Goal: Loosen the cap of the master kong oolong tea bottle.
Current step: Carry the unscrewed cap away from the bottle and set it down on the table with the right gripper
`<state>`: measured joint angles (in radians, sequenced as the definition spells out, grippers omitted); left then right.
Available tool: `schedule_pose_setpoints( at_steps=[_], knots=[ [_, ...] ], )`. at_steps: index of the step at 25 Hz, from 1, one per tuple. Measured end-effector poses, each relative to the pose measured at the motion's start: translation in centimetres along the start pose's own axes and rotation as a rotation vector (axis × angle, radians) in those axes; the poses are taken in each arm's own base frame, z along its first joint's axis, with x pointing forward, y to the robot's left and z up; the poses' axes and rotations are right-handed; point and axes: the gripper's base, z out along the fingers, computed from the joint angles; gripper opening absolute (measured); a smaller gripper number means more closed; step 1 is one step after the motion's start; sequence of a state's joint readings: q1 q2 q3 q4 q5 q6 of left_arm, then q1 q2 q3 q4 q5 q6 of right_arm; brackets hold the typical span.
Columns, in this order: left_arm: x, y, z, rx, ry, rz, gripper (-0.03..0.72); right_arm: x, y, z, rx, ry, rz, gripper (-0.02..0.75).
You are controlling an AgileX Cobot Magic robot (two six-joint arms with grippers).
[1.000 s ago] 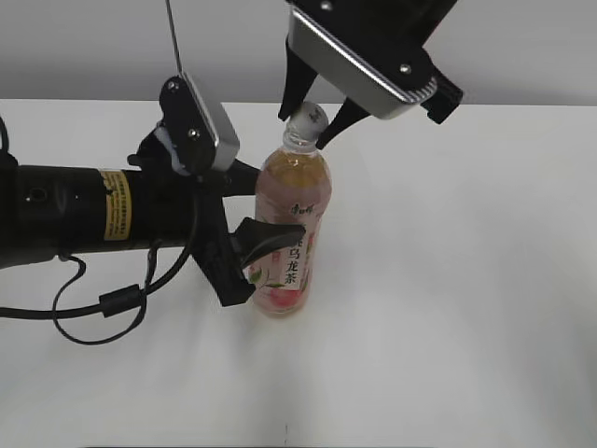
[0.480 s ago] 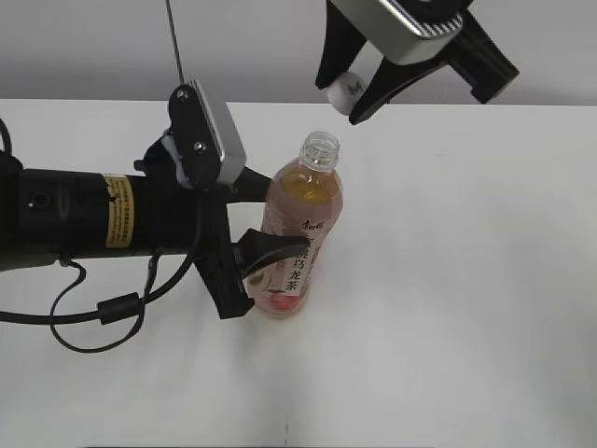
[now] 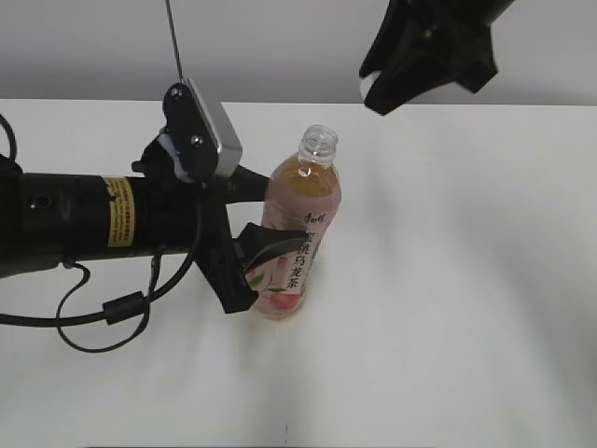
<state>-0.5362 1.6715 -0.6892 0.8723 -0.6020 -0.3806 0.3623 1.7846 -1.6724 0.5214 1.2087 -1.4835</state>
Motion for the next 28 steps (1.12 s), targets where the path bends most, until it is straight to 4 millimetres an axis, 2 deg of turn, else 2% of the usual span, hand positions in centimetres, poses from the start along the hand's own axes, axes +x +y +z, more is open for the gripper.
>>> schedule_pose_setpoints(
  at_steps=[3, 8, 17, 28],
  knots=[
    [0.8, -0.5, -0.2, 0.010, 0.020, -0.016, 0.399, 1.9, -0.9, 3.5, -0.066, 0.050, 0.205, 0.272],
    [1.5, -1.1, -0.6, 0.023, 0.016, -0.051, 0.398, 4.2, -1.3, 7.5, -0.142, 0.124, 0.458, 0.272],
    [1.7, -1.2, -0.7, 0.021, 0.018, -0.058, 0.393, 8.8, -0.7, 11.3, -0.148, 0.423, 0.722, 0.272],
    [2.5, -1.7, -1.3, 0.017, 0.031, -0.097, 0.389, 12.9, 1.2, 17.0, -0.183, 0.541, 0.901, 0.272]
  ],
)
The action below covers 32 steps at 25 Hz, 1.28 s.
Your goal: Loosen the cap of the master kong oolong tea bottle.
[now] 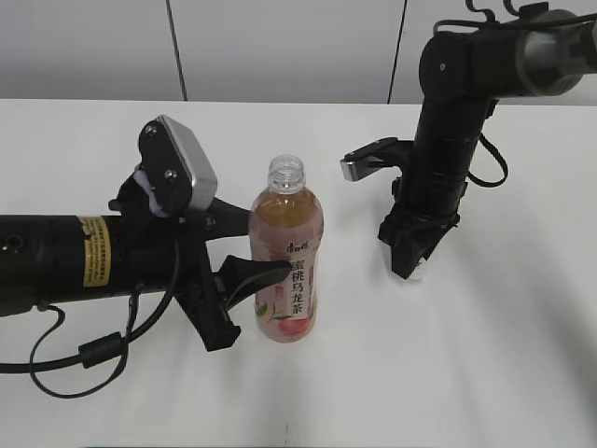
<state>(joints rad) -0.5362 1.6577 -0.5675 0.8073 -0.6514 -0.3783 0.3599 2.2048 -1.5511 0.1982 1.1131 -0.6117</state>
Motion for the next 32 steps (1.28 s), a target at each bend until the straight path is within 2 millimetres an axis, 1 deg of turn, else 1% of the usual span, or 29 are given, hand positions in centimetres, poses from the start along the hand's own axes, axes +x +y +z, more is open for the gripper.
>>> schedule_pose_setpoints(
  at_steps=[4, 6, 7, 9, 11, 14, 17, 21, 24, 27, 29, 32],
  knots=[
    [0.2, -0.1, -0.1, -0.002, 0.001, -0.011, 0.373, -0.2, -0.6, 1.4, 0.022, 0.001, 0.043, 0.272],
    [0.2, -0.1, -0.2, -0.002, 0.002, -0.011, 0.368, -0.3, -0.8, 1.6, 0.034, -0.013, 0.059, 0.272],
    [0.2, -0.1, -0.2, -0.003, 0.002, -0.012, 0.368, -0.4, -0.8, 1.6, 0.038, -0.020, 0.063, 0.286],
    [0.2, -0.1, -0.2, -0.003, 0.001, -0.012, 0.368, -0.5, -0.9, 1.6, 0.046, -0.029, 0.065, 0.358],
    [0.2, -0.1, -0.2, -0.008, -0.001, -0.018, 0.368, -0.5, -0.9, 1.6, 0.047, -0.031, 0.075, 0.451],
    [0.2, 0.0, -0.2, -0.012, -0.001, -0.024, 0.379, -0.5, -0.9, 1.6, 0.048, -0.032, 0.087, 0.513],
    [0.4, -0.1, -0.3, -0.014, 0.003, -0.032, 0.417, -0.5, -0.9, 1.6, 0.048, -0.032, 0.092, 0.527],
    [1.3, -0.6, -0.8, -0.010, 0.040, -0.043, 0.453, -0.5, -0.9, 1.6, 0.048, -0.033, 0.098, 0.531],
    [1.1, -1.0, -1.7, -0.019, 0.028, -0.039, 0.469, -0.5, -0.9, 1.6, 0.045, -0.029, 0.102, 0.532],
    [0.6, -1.0, -3.0, -0.068, 0.018, -0.056, 0.475, -0.3, -0.8, 1.4, 0.036, -0.015, 0.117, 0.532],
    [0.5, -1.1, -3.8, -0.104, 0.026, -0.076, 0.475, -0.1, -0.8, 0.7, 0.036, -0.020, 0.145, 0.533],
    [-0.3, -1.1, -5.4, -0.174, -0.023, -0.137, 0.475, 0.2, -1.0, -1.1, 0.048, -0.059, 0.210, 0.525]
  ],
)
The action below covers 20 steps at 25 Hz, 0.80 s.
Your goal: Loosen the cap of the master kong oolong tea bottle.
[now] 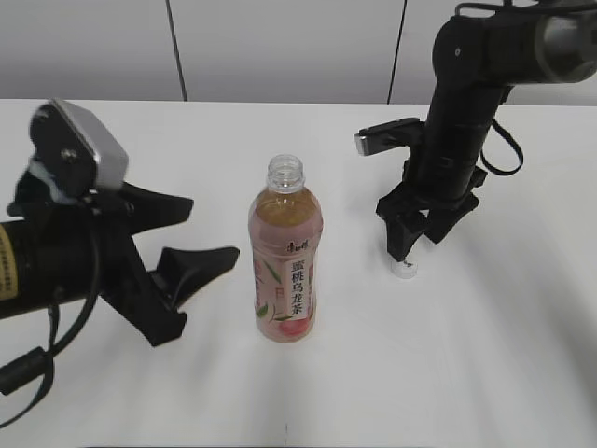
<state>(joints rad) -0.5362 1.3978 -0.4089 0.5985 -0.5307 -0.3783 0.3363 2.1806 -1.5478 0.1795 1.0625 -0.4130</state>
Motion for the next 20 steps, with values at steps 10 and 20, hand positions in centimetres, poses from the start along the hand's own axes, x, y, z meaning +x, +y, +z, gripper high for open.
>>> schedule_pose_setpoints(
  at_steps=[10, 20],
  knots=[
    [-3.9, 0.5, -4.8, -0.147, -0.199, -0.141, 0.475, 0.9, 0.5, -5.7, 0.013, -0.096, 0.042, 0.507],
    [-2.9, 8.3, -7.6, -0.520, -0.190, -0.318, 0.456, 1.2, 0.8, -6.2, -0.002, -0.091, 0.046, 0.505]
  ],
)
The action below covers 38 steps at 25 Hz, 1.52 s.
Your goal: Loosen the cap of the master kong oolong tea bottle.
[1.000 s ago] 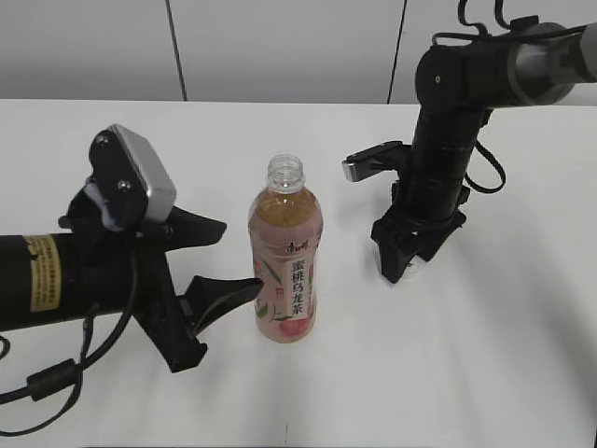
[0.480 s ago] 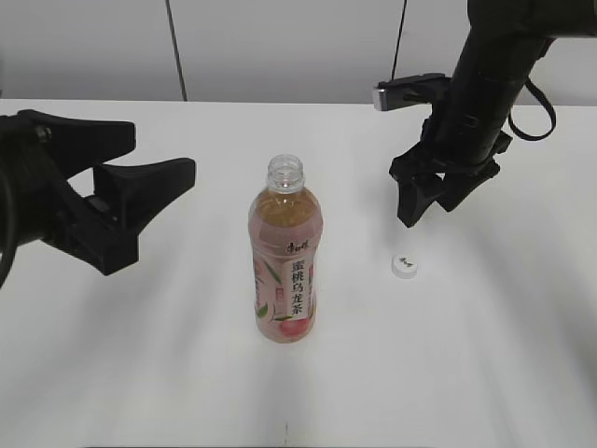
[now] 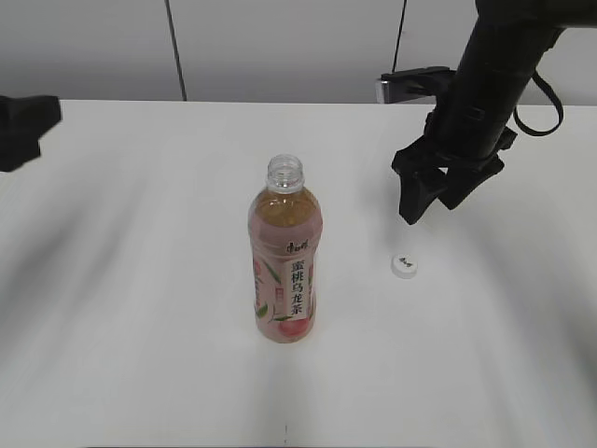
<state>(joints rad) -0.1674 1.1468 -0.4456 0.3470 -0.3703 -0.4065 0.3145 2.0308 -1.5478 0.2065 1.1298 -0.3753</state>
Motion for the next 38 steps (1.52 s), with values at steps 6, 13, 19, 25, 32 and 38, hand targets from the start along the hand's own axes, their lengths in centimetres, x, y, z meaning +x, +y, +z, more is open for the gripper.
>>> schedule_pose_setpoints(
  at_steps=[6, 13, 19, 25, 32, 38],
  knots=[
    [-1.3, 2.3, 0.0, -0.110, 0.011, -0.090, 0.452, 0.1, 0.1, 0.0, -0.008, 0.016, 0.001, 0.505],
    [-0.3, 2.7, 0.5, -0.142, 0.099, -0.147, 0.452, 0.1, 0.2, 0.0, -0.017, 0.016, 0.005, 0.505],
    [-0.6, 2.4, 0.6, -0.096, 0.060, -0.260, 0.452, 0.2, 0.2, 0.0, -0.020, 0.020, 0.005, 0.504],
    [-2.4, 0.0, 0.7, 0.213, 0.062, -0.276, 0.425, 0.2, 0.2, 0.0, -0.024, 0.022, 0.006, 0.504],
    [-4.1, 0.3, 0.5, 0.250, 0.201, -0.166, 0.392, 0.2, 0.3, -0.1, -0.029, 0.024, 0.009, 0.503],
    [-4.0, 1.0, 0.3, 0.230, 0.268, -0.196, 0.383, 0.4, 0.5, -0.8, -0.029, 0.021, 0.035, 0.503]
  ],
)
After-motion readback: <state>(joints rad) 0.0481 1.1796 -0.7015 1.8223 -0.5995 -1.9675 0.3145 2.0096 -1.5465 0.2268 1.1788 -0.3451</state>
